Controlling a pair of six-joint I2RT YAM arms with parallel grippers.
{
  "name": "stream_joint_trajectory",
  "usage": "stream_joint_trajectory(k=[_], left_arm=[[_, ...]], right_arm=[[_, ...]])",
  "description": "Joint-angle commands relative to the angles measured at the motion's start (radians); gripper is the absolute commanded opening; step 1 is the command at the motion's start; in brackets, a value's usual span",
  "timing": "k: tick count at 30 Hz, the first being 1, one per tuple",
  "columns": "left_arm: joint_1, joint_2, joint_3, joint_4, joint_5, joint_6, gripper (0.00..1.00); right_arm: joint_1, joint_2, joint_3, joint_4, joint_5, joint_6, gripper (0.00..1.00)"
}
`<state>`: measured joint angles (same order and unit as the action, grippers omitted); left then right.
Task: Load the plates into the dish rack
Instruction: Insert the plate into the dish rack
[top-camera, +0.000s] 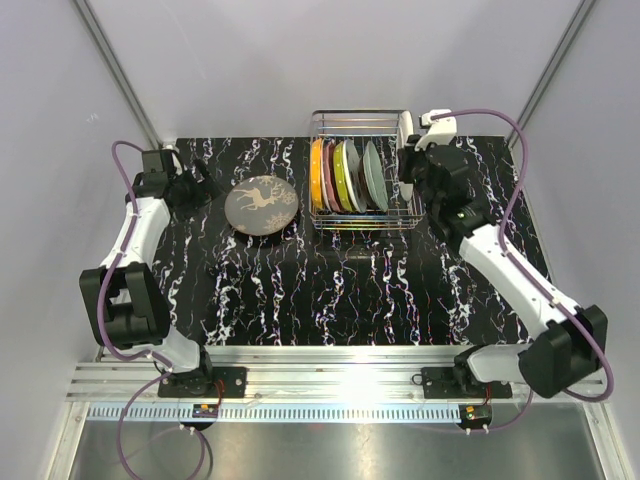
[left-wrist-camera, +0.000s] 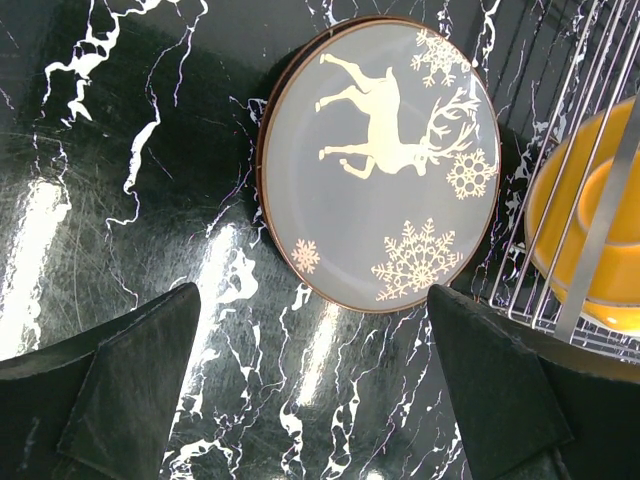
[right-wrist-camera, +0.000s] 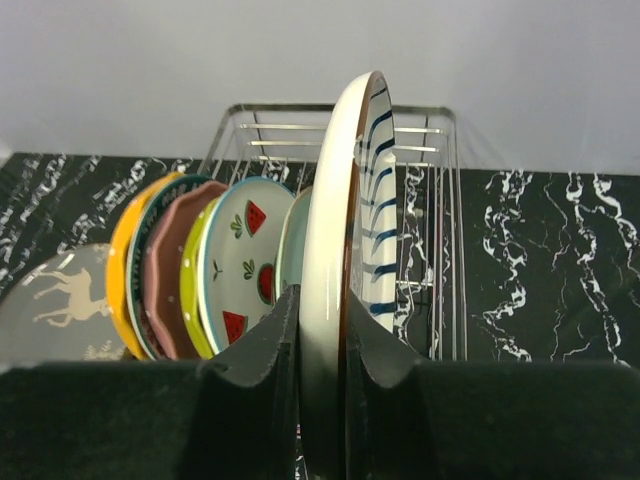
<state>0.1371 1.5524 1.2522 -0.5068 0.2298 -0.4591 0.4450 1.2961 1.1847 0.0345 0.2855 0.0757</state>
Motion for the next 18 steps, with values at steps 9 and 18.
stream_joint_trajectory(k=[9,18], left_arm=[[-0.005,-0.006,0.042,0.04,0.103,0.014,0.99],[-0.005,-0.006,0.041,0.044,0.132,0.008,0.99]], right_arm=[[-0.032,0.17,0.059,0.243,-0.048,-0.014,0.0],[-0.032,0.244,0.119,0.246,-0.074,-0.03,0.0]])
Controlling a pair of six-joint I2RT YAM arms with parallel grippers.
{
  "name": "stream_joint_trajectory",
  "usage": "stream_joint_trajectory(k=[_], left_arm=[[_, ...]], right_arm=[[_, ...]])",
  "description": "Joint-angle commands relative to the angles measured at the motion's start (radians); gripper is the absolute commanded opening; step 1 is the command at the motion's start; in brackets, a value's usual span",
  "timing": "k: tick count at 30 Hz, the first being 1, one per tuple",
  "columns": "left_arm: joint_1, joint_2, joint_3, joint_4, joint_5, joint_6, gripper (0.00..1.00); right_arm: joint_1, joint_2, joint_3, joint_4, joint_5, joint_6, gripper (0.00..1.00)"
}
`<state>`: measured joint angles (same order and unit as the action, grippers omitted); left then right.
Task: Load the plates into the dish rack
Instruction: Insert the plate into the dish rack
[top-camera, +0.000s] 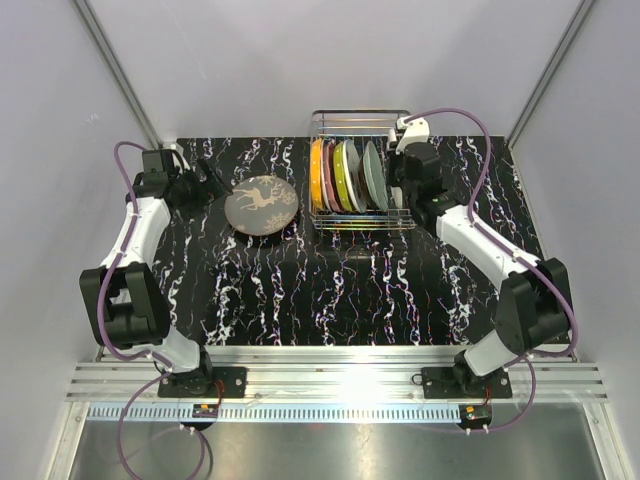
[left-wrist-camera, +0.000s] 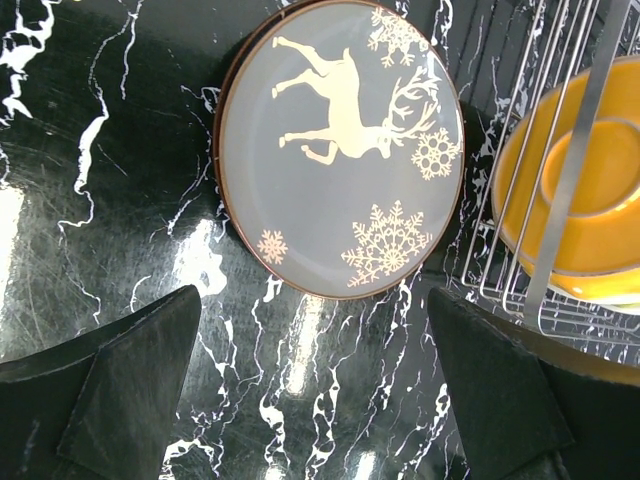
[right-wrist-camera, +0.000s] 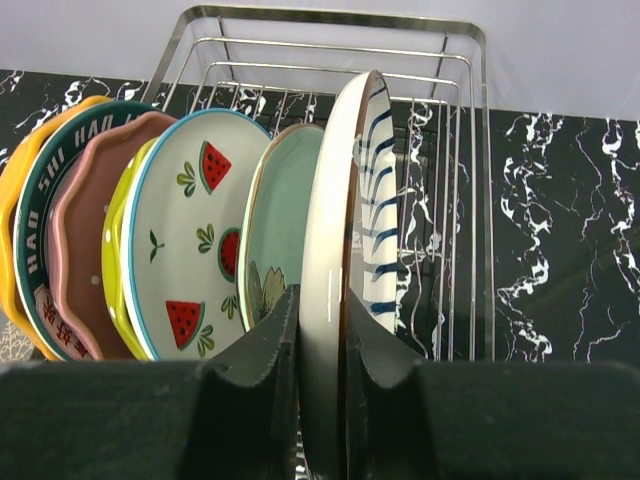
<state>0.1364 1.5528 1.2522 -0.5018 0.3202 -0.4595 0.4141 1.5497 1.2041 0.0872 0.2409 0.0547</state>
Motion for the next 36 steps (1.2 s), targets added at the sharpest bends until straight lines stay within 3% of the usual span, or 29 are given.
stream_joint_trajectory(k=[1,17,36], left_arm=[[-0.004,-0.005,0.042,0.04,0.043,0.007,0.99],[-0.004,-0.016,0.044,0.037,0.037,0.008,0.99],[-0.004,-0.022,0.044,0.029,0.017,0.008,0.99]], right_arm=[[0.0,-0.002,0.106,0.192,-0.028,-0.007,0.0],[0.0,-0.03,0.135,0.195,-0.034,-0.018,0.0],[-0.014,0.138,0.107,0.215,-0.032,0.004,0.0]])
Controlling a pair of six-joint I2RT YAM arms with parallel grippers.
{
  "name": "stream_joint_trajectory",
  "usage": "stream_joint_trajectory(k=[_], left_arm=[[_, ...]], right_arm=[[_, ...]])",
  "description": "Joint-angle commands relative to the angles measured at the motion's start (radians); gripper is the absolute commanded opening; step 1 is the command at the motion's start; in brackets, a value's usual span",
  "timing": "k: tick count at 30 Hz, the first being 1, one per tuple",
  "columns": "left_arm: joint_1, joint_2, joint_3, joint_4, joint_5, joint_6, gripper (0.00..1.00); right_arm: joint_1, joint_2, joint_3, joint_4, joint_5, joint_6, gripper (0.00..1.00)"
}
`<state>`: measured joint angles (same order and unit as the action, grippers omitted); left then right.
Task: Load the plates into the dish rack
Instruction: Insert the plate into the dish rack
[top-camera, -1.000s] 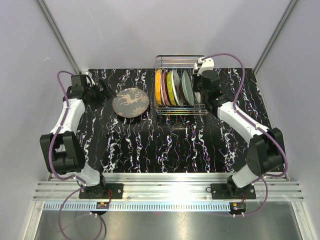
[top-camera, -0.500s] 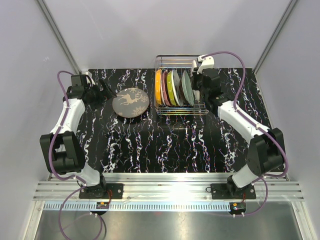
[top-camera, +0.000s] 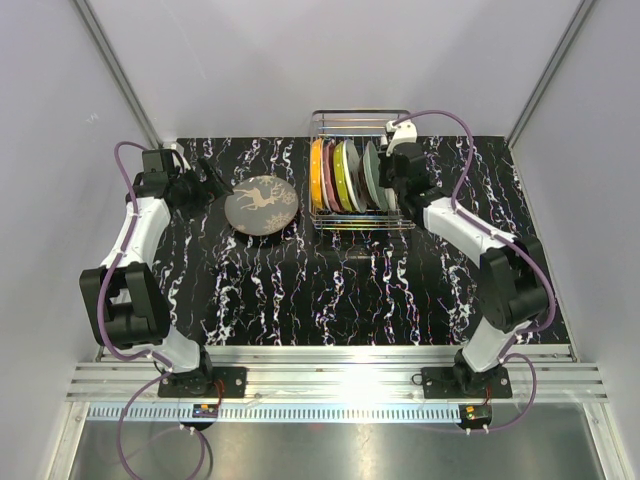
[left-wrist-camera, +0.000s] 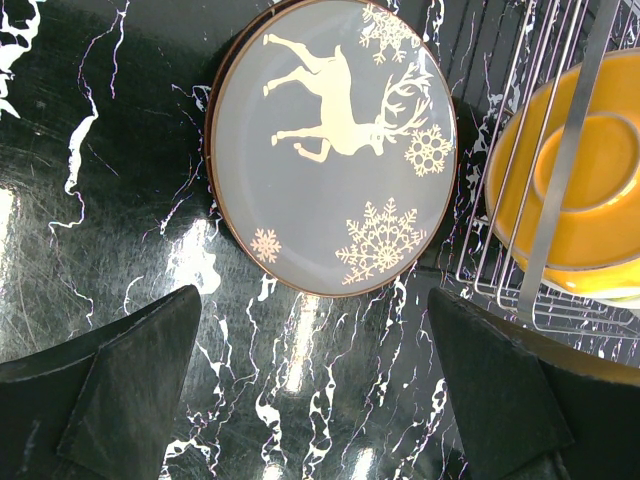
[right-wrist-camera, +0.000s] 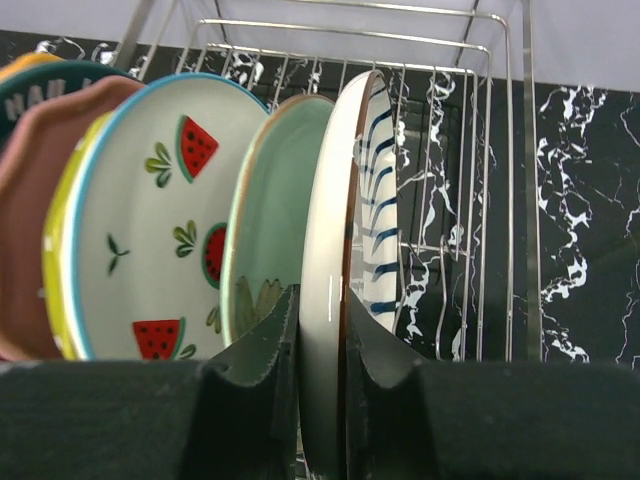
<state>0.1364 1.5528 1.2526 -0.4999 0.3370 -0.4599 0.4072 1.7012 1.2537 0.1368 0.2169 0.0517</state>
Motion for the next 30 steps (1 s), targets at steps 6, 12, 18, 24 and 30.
stream_joint_trajectory(k=[6,12,18,24,30], left_arm=[[-0.004,-0.02,0.045,0.027,0.0,0.004,0.99],[-0.004,-0.02,0.042,0.029,-0.003,0.003,0.99],[-0.004,-0.029,0.027,0.041,0.011,0.006,0.99],[-0.004,-0.034,0.019,0.044,0.0,0.004,0.99],[0.0,-0.017,0.016,0.04,-0.009,-0.003,0.99]], right_arm=[[-0.008,0.031,0.067,0.155,0.009,0.002,0.09],[-0.01,0.055,0.081,0.139,0.007,0.008,0.24],[-0.01,0.025,0.085,0.126,-0.019,0.005,0.32],[-0.01,-0.034,0.09,0.11,-0.033,0.002,0.38],[-0.01,-0.141,0.072,0.113,-0.047,0.005,0.4]])
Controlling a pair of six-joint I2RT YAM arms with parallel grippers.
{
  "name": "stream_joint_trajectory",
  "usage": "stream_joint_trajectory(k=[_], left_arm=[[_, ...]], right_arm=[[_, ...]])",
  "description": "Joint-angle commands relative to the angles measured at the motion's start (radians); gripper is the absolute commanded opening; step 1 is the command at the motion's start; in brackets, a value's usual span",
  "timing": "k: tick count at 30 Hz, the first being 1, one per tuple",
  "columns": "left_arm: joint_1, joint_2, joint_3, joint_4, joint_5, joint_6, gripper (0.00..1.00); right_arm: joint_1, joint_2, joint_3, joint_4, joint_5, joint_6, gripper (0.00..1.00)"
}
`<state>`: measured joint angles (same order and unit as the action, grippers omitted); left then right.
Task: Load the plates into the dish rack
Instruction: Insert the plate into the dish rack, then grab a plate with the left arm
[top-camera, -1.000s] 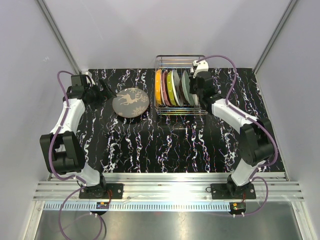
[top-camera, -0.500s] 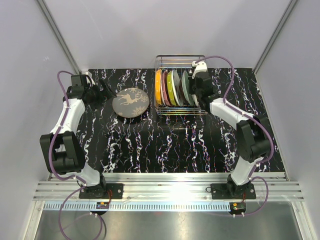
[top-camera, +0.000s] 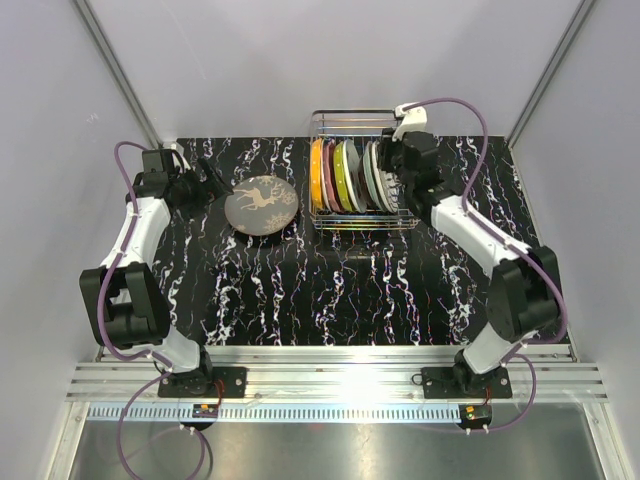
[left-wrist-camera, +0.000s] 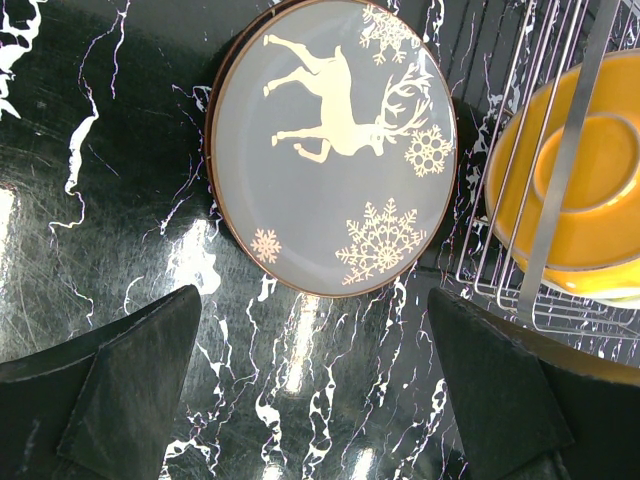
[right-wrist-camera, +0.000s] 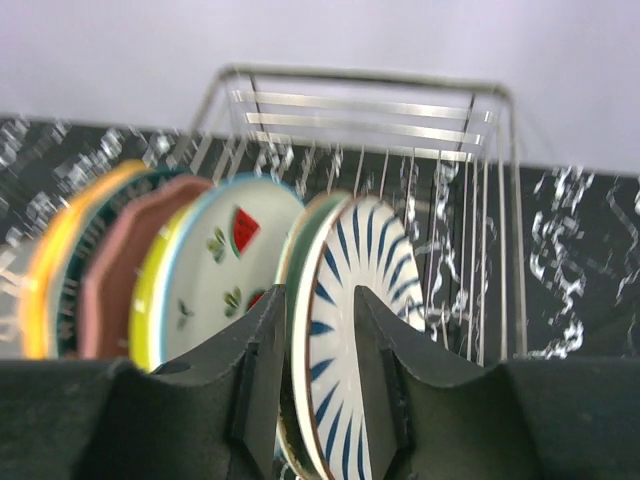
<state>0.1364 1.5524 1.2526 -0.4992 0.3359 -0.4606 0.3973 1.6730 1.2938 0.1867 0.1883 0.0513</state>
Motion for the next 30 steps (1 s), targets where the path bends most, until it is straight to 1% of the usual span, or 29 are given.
stream_joint_trajectory(k=[1,4,5,11,13,20,22,26,27,30], left_arm=[[0.003,-0.011,0.016,0.034,-0.011,-0.004,0.99],[0.015,0.009,0.013,0.034,-0.006,-0.015,0.99],[0.022,0.018,0.008,0.039,0.002,-0.019,0.99],[0.031,0.075,0.002,0.063,0.064,-0.026,0.99],[0.031,0.101,0.001,0.068,0.069,-0.03,0.98],[0.031,0.182,-0.01,0.103,0.084,-0.061,0.85],[0.028,0.196,-0.01,0.103,0.083,-0.061,0.83],[0.012,0.233,-0.007,0.108,0.074,-0.059,0.79],[0.009,0.239,-0.004,0.11,0.072,-0.058,0.76],[-0.007,0.265,0.007,0.1,0.052,-0.053,0.73]], right_arm=[[0.0,-0.128,0.027,0.065,-0.024,0.008,0.41],[0.0,-0.183,0.018,0.062,-0.062,0.019,0.43],[0.0,-0.206,0.015,0.06,-0.096,0.018,0.43],[0.002,-0.278,0.001,0.023,-0.217,0.038,0.45],[0.003,-0.297,-0.03,0.028,-0.242,0.047,0.45],[0.003,-0.377,-0.146,0.037,-0.273,0.059,0.45],[0.005,-0.389,-0.168,0.04,-0.276,0.062,0.45],[0.005,-0.432,-0.227,0.051,-0.282,0.074,0.41],[0.005,-0.438,-0.238,0.054,-0.283,0.079,0.39],[0.006,-0.463,-0.269,0.06,-0.286,0.081,0.36]])
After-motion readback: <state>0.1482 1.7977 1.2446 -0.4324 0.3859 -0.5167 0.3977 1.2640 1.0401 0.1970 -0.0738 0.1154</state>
